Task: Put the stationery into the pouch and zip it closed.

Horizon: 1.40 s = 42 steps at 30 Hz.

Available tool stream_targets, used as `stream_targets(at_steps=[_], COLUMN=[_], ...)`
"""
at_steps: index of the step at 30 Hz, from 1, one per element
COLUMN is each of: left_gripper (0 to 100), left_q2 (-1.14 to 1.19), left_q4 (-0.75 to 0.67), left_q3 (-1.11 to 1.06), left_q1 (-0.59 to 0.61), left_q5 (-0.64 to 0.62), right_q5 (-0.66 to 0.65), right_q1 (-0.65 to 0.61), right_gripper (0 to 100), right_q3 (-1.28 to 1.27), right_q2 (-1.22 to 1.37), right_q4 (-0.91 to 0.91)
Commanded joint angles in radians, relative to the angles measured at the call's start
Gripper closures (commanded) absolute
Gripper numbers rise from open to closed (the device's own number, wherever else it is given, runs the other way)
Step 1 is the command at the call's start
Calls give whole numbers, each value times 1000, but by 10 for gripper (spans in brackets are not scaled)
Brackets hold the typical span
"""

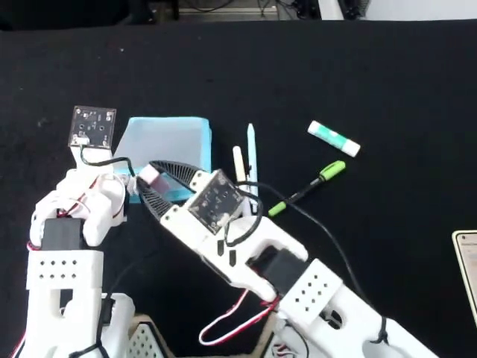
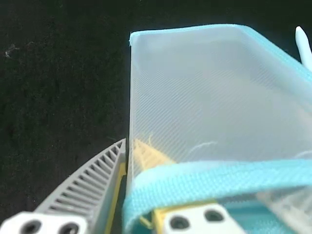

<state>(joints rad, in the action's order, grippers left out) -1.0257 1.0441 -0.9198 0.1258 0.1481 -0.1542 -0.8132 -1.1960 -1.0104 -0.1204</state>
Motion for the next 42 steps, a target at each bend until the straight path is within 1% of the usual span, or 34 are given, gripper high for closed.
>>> stream_targets(at_steps=[1,5,13,17,19,24,29,30,32,35,39,42], left_gripper=[971,971,971,971,971,971,971,971,971,971,971,971], left_q2=[-9,-9,-9,-9,-9,-9,-9,-9,-9,-9,-9,-9], left_q4=[-11,-11,-11,-11,-11,-11,-11,-11,-11,-12,-12,-12], left_q3=[8,13,15,15,16,16,16,16,16,18,18,18], left_q1=[4,4,4,4,4,4,4,4,4,4,4,4], left_q5=[-14,-14,-14,-14,-14,-14,-14,-14,-14,-14,-14,-14], right_q5=[2,2,3,3,3,2,0,-6,-68,-140,-140,-138], right_q1=[91,135,120,120,120,120,118,104,55,-9,5,23], right_gripper=[987,987,987,987,987,987,987,987,987,988,988,988], right_q3=[-30,-93,-177,-226,-254,-303,-367,-375,-383,-380,-374,-337], right_q2=[-18,-18,-24,-107,-186,-415,-607,-633,-679,-708,-682,-602], right_q4=[126,178,175,170,127,-101,-259,-295,-376,-437,-440,-436])
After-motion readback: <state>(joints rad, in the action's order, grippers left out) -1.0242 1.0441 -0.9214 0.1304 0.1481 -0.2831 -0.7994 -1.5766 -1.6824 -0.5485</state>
